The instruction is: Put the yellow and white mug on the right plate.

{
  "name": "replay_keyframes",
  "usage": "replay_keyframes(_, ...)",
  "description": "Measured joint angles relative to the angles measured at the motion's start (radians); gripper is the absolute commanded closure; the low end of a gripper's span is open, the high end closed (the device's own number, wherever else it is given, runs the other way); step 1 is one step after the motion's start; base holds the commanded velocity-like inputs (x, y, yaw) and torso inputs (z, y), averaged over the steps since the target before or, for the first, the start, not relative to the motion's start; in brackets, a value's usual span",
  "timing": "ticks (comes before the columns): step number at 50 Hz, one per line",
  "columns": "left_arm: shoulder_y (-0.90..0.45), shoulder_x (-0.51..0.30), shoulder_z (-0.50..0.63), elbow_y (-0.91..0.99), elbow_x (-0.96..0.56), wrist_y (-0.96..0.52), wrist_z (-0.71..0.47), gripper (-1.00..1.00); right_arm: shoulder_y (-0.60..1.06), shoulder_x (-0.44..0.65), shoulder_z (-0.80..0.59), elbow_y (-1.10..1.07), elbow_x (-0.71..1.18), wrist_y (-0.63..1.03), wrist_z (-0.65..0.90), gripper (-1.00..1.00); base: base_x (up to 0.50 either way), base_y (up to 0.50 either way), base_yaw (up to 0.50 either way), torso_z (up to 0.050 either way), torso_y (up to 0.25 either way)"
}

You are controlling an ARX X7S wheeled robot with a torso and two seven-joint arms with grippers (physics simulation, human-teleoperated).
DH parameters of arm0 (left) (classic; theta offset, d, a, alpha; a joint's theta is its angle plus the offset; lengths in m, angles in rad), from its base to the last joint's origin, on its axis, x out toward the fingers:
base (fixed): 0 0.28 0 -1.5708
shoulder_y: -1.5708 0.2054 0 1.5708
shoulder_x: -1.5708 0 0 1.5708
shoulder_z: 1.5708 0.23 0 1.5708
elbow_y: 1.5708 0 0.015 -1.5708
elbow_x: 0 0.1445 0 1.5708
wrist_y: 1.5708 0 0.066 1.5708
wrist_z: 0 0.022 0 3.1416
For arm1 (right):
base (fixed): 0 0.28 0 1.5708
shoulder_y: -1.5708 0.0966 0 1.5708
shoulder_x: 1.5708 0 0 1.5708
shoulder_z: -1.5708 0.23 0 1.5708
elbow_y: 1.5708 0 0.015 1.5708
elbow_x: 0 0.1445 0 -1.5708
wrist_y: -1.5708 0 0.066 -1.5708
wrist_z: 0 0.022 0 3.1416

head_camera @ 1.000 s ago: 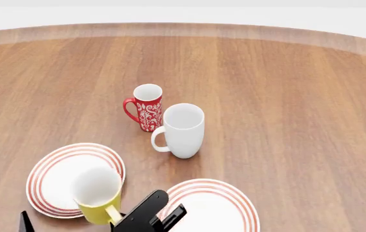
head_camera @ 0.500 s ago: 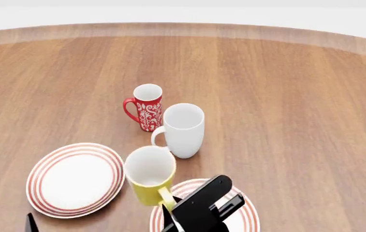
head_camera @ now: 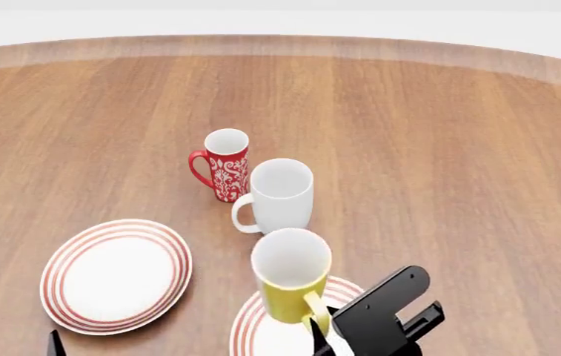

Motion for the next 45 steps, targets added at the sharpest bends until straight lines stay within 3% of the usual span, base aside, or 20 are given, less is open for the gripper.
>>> replay_keyframes(26,-0.005,-0.003,0.006,0.01,-0.005,-0.031,-0.002,-1.0,-0.039,0.117,0.025,-0.061,0.106,0.022,-0.01,1.0,0.0,0.0,0.0,0.0,0.0)
replay_keyframes(45,-0.006,-0.008,0.018,0.008,-0.002,-0.035,-0.006,-1.0,-0.026,0.12,0.043,-0.05,0.131,0.027,-0.047,1.0,0.0,0.0,0.0,0.0,0.001)
